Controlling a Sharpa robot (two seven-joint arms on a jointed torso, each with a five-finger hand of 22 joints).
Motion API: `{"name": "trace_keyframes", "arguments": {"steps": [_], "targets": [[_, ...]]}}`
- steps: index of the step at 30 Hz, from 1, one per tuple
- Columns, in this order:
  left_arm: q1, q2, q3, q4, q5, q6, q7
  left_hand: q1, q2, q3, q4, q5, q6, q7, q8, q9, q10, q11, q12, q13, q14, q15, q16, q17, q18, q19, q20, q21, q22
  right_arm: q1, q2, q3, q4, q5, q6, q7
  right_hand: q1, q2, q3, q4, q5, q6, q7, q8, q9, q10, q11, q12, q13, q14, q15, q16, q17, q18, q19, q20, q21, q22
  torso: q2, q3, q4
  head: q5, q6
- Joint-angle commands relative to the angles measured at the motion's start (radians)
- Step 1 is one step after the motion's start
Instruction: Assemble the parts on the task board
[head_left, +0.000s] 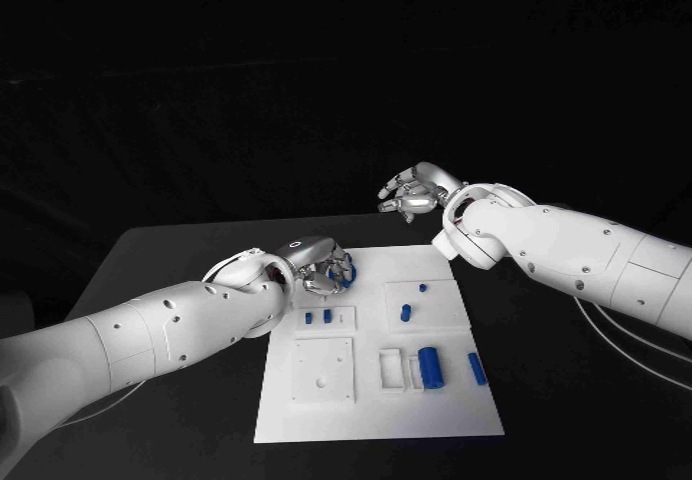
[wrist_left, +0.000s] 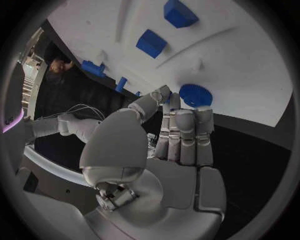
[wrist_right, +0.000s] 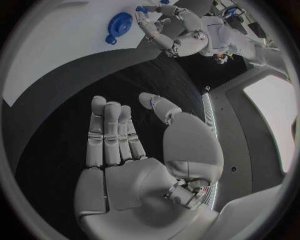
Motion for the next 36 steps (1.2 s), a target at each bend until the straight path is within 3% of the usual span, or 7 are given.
{"name": "trace_keyframes", "arguments": {"steps": [1, 6, 16, 27, 36], "targets": [[-0.001, -0.022, 0.009, 0.028, 0.082, -0.006, 0.031, 0.004, 0.007, 0.005, 0.0, 0.008, 0.014, 0.004, 0.0, 0.002, 0.009, 0.0, -0.008, 0.002, 0.008, 0.0, 0.005, -0.002, 0.05, 0.007, -0.035, 0.003, 0.001, 0.0, -0.001, 0.0, 0.001, 0.001, 0.007, 0.009, -0.008, 0.001, -0.004, -0.001, 0.006, -0.002, 0.009, -0.003, -0.001, -0.008, 0.001, 0.003, -0.001, -0.004, 0.0, 0.0, -0.001, 0.015, -0.004, 0.003, -0.005, 0.02, -0.001, 0.0004, 0.0001, 0.003, 0.001], [0.0, -0.065, 0.023, 0.07, 0.084, 0.042, 0.012, 0.004, 0.006, 0.005, 0.0, 0.01, 0.015, 0.003, 0.0, 0.002, 0.011, 0.0, -0.009, 0.003, 0.009, -0.001, 0.006, -0.002, 0.05, 0.008, -0.035, 0.003, 0.002, 0.0, -0.005, 0.0, 0.001, 0.001, 0.007, 0.008, -0.008, 0.001, -0.004, -0.001, 0.006, -0.002, 0.009, -0.003, -0.001, -0.008, 0.001, 0.004, -0.001, -0.004, 0.0, 0.0, -0.001, 0.015, -0.004, 0.003, -0.005, 0.02, -0.001, 0.0017, 0.0007, 0.004, 0.002], [0.0, -0.118, 0.024, 0.094, 0.079, 0.108, -0.015, 0.005, 0.006, 0.006, 0.0, 0.012, 0.017, 0.003, -0.001, 0.003, 0.014, -0.001, -0.011, 0.004, 0.01, -0.001, 0.007, -0.002, 0.05, 0.008, -0.036, 0.004, 0.002, 0.0, -0.011, 0.0, 0.004, 0.001, 0.008, 0.007, -0.007, 0.001, -0.005, -0.002, 0.007, -0.002, 0.009, -0.003, -0.001, -0.008, 0.001, 0.004, -0.002, -0.005, 0.0, 0.0, -0.001, 0.015, -0.004, 0.003, -0.005, 0.02, -0.001, 0.0006, 0.0059, 0.004, 0.001], [-0.002, -0.124, 0.023, 0.075, 0.066, 0.121, -0.024, 0.006, 0.007, 0.006, 0.0, 0.012, 0.017, 0.002, -0.002, 0.003, 0.015, -0.001, -0.012, 0.005, 0.011, -0.002, 0.008, -0.002, 0.049, 0.009, -0.036, 0.004, 0.002, 0.0, -0.011, 0.0, 0.005, 0.001, 0.009, 0.007, -0.007, 0.001, -0.005, -0.003, 0.007, -0.002, 0.009, -0.003, -0.001, -0.009, 0.001, 0.004, -0.003, -0.005, 0.0, 0.0, -0.001, 0.015, -0.004, 0.003, -0.005, 0.02, 0.0, 0.0006, 0.0039, 0.011, 0.001], [-0.012, -0.115, 0.023, 0.056, 0.039, 0.125, -0.029, 0.006, 0.007, 0.006, 0.0, 0.011, 0.019, 0.002, -0.002, 0.004, 0.017, -0.001, -0.014, 0.006, 0.012, -0.002, 0.009, -0.002, 0.05, 0.01, -0.037, 0.005, 0.002, 0.0, -0.011, 0.0, 0.005, 0.001, 0.008, 0.007, -0.007, 0.001, -0.005, -0.003, 0.007, -0.002, 0.009, -0.003, -0.001, -0.009, 0.001, 0.005, -0.003, -0.005, 0.0, 0.001, -0.002, 0.015, -0.004, 0.003, -0.005, 0.02, 0.0, 0.0006, 0.0028, 0.011, 0.0]]}}
